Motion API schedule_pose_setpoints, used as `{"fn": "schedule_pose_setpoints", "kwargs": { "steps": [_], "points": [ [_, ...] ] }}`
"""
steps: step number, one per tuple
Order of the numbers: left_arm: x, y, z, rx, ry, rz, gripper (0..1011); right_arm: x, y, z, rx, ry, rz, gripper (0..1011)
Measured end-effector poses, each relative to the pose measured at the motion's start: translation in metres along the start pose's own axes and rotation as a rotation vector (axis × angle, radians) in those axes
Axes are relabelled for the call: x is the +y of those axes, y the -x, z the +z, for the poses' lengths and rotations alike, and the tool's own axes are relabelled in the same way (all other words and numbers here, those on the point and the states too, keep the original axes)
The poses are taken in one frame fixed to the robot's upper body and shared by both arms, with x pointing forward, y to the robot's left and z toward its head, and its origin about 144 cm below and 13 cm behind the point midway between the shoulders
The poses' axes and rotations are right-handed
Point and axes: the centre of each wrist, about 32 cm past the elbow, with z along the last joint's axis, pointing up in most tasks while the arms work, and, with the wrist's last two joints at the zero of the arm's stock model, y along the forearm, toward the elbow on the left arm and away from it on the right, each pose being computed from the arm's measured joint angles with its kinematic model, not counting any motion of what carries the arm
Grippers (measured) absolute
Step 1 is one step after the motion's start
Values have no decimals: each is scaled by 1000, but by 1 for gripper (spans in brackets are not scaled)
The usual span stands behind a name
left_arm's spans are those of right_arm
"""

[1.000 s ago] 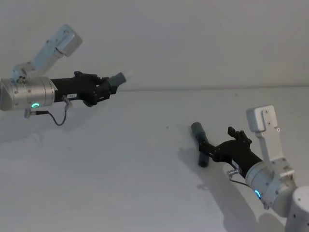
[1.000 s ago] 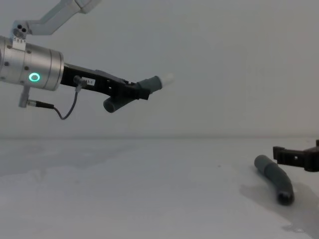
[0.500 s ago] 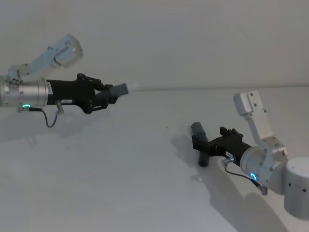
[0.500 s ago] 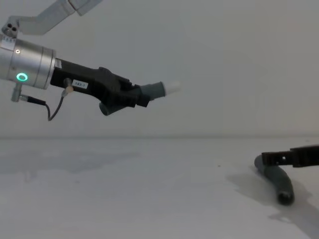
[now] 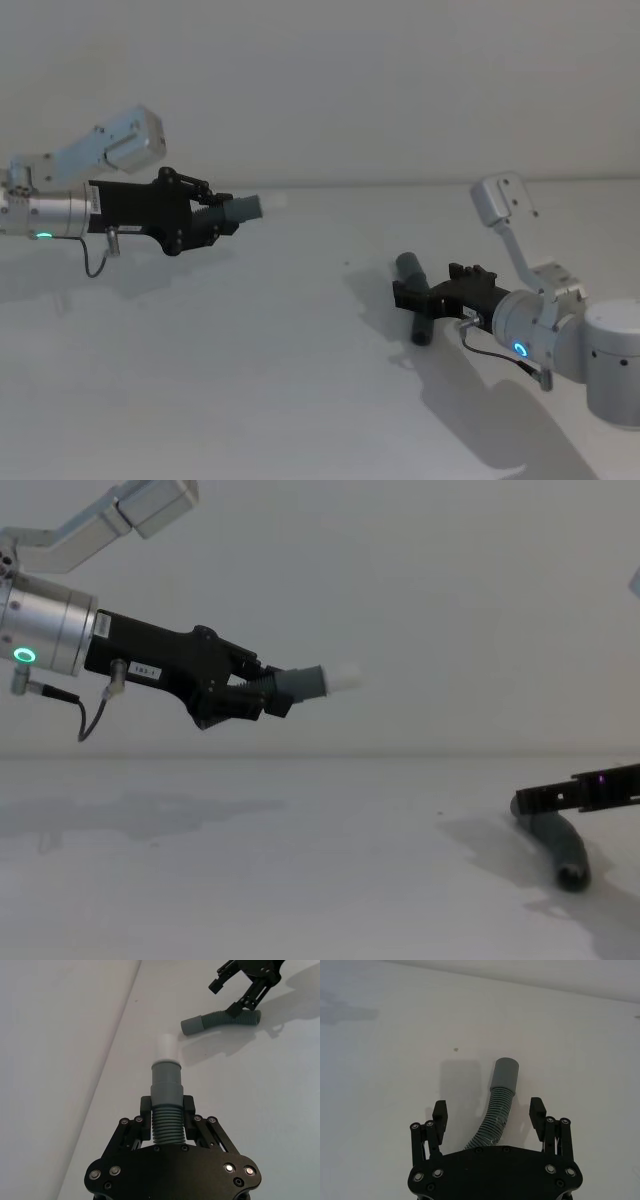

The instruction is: Use both hands to pick up one end of the pipe from the table, align the ends, and insert them.

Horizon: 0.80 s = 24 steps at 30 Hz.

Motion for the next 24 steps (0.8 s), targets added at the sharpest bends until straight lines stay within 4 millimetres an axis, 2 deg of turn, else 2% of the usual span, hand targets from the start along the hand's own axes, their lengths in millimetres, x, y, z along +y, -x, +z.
{"fn": "schedule_pose_setpoints", "kwargs": {
  "steps": [12, 24],
  "points": [
    [-1, 3, -2, -44, 2, -27, 331, 5, -1, 0, -17, 28, -8, 1000],
    [-4, 2, 4, -106, -10, -49, 331, 14, -1, -1, -35, 48, -4, 1000]
  ]
}}
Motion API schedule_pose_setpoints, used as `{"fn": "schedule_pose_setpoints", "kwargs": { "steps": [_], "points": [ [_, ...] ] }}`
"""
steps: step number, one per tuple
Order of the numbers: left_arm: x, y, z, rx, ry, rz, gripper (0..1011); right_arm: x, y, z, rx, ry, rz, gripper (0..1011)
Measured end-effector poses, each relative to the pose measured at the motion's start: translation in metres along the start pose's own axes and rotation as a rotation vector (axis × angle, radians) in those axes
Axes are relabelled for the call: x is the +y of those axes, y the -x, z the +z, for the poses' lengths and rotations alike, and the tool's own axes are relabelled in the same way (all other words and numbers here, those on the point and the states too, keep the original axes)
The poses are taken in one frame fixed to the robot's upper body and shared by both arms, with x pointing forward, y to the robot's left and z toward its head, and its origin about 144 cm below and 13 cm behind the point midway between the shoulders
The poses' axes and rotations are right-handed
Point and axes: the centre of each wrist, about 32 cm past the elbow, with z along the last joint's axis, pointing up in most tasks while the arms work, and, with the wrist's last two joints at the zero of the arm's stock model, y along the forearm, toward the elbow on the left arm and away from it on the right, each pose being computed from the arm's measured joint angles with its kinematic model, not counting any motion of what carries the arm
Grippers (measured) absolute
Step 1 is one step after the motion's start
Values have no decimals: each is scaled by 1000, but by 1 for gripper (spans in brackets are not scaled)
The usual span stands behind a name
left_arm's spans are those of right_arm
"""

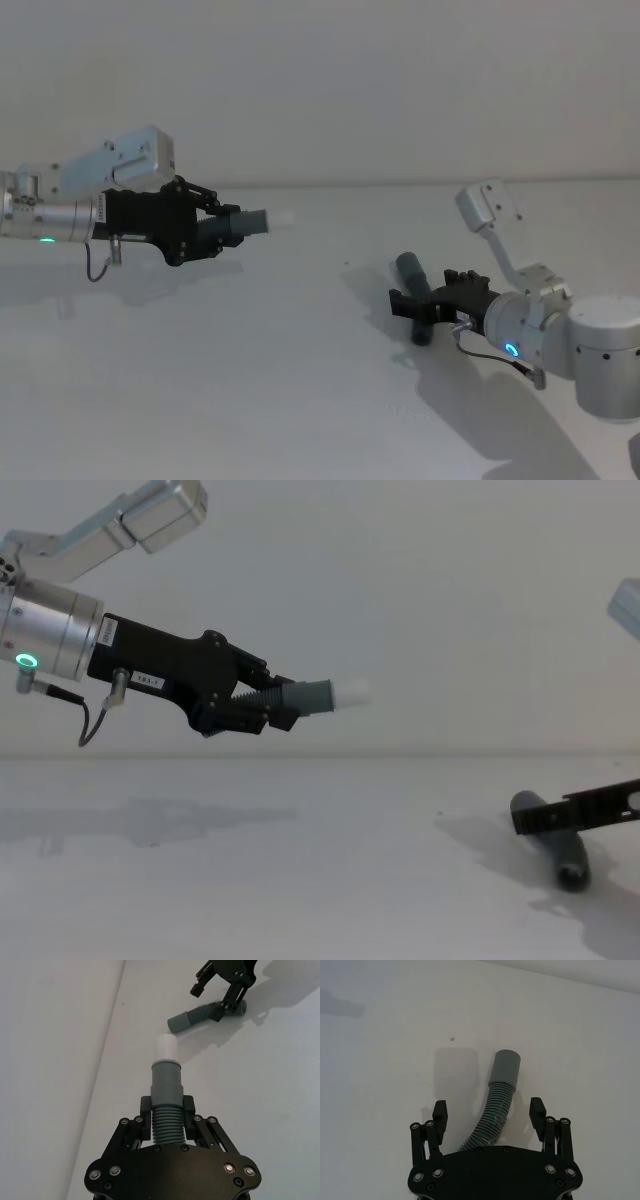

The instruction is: Use both hands to pick up one end of the pipe from the table, align the ends, and insert them.

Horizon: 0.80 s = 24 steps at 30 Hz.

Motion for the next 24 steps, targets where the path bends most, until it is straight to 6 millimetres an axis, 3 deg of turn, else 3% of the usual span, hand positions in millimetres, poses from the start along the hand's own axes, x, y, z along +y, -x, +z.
{"fn": "schedule_pose_setpoints", "kwargs": {
  "steps": [24],
  "points": [
    [-2, 2, 9, -53, -10, -10, 331, 18, -7, -3, -13, 14, 2, 1000]
  ]
}}
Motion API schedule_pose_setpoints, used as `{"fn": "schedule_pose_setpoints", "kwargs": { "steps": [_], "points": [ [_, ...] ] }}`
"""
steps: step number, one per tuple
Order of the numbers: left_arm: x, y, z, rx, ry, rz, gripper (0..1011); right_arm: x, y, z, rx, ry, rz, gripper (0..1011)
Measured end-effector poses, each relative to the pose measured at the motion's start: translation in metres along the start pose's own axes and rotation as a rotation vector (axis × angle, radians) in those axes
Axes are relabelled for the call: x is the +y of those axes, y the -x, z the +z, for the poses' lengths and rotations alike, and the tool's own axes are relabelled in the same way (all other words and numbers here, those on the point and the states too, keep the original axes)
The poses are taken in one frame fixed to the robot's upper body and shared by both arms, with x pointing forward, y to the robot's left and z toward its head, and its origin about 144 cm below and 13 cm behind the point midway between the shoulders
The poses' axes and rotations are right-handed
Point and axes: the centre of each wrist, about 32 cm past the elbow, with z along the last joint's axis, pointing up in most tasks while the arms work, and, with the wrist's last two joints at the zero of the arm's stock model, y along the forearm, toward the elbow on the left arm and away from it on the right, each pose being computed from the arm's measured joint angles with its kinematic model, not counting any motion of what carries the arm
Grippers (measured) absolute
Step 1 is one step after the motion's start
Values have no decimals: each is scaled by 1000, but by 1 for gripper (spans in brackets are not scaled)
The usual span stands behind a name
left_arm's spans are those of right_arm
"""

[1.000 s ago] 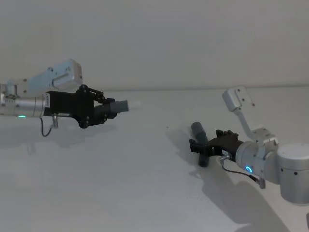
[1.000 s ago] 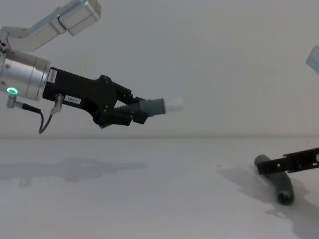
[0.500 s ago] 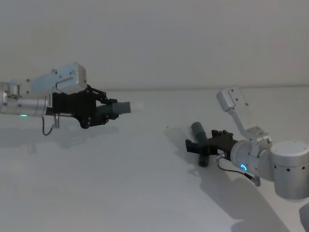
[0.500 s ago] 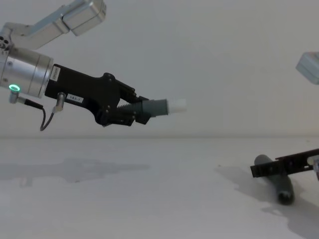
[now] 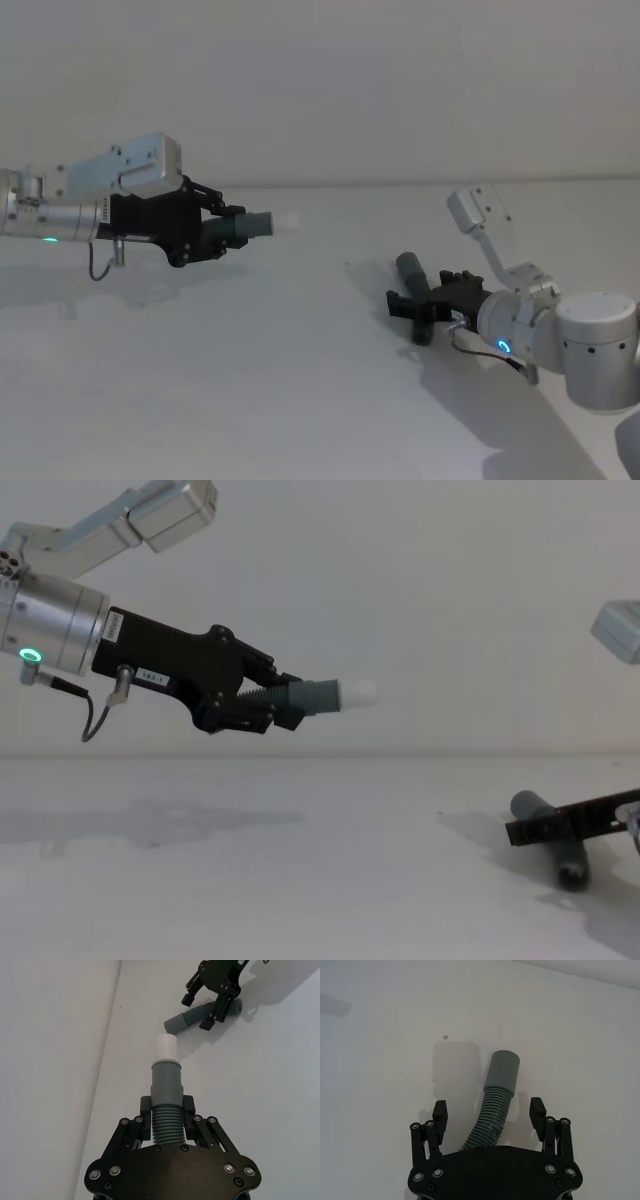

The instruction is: Use both hands to pick up one end of the pipe from the table, align the ends, and insert them.

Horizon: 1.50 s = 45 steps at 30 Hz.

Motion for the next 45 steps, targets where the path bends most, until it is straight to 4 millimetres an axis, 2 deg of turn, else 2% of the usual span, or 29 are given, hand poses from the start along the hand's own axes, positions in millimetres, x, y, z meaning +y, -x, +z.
{"fn": "schedule_pose_setpoints", "kwargs": {
  "steps": [11, 15, 21, 25, 29, 37, 45],
  "points": [
    [0, 0, 1, -5, 0, -1, 331, 6, -3, -2, -19, 9, 3, 1000],
    [0, 1, 1, -6, 0, -2, 331, 8, -3, -2, -24, 9, 5, 951],
    [0, 1, 1, -7, -1, -2, 331, 9, -4, -2, -28, 11, 6, 772],
    [0, 1, 1, -7, -1, -2, 331, 10, -4, -3, -30, 12, 7, 690],
    [0, 1, 1, -8, -1, -2, 331, 10, -4, -3, -31, 12, 8, 530],
    [0, 1, 1, -8, -1, -2, 331, 11, -4, -3, -33, 13, 7, 278],
    [0, 1, 1, -8, -1, -2, 331, 11, -4, -3, -34, 13, 8, 246]
  ]
}}
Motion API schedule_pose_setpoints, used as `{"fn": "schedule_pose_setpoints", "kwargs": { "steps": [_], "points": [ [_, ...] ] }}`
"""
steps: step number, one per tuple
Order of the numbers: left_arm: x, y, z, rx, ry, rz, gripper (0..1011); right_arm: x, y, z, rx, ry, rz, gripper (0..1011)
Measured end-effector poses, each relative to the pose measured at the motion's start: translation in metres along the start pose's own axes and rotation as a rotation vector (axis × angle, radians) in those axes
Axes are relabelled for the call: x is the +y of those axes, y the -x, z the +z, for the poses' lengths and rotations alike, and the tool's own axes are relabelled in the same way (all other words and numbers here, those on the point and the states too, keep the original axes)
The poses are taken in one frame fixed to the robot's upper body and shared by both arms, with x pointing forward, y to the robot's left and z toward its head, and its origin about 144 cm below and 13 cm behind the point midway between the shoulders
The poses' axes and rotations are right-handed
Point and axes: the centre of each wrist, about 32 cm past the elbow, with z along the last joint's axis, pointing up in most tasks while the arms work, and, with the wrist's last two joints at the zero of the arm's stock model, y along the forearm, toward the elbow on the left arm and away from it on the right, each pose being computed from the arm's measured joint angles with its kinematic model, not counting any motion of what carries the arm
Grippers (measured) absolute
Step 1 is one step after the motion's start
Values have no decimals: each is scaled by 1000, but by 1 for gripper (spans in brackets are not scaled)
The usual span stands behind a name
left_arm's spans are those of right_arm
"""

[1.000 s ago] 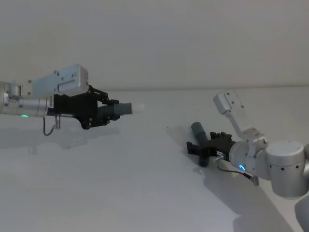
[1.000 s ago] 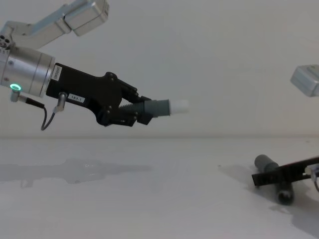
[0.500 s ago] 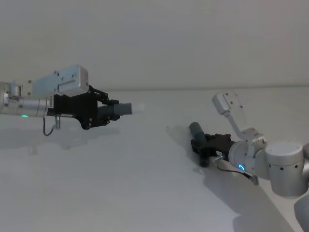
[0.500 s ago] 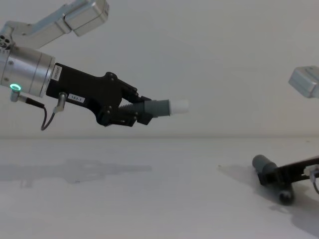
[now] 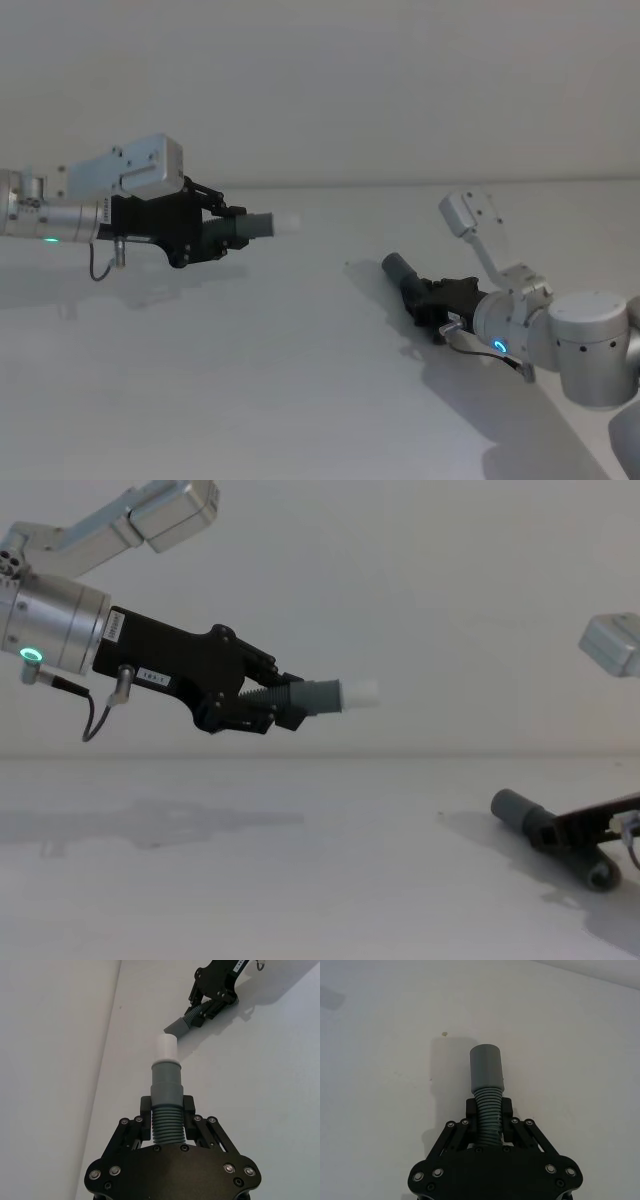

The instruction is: Use both hands to pick up one end of the pipe from the table, align the ends, and insert them.

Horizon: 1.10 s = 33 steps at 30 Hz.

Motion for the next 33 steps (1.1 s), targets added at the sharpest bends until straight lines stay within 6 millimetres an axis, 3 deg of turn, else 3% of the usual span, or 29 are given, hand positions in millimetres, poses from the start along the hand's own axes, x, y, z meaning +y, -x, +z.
{"fn": "schedule_pose_setpoints", "kwargs": {
  "steps": [20, 33],
  "points": [
    [0, 0, 0, 0, 0, 0, 331, 4, -1, -1, -36, -22, 4, 245],
    [0, 0, 0, 0, 0, 0, 331, 12, -13, 1, -198, -147, 27, 244]
  ]
}}
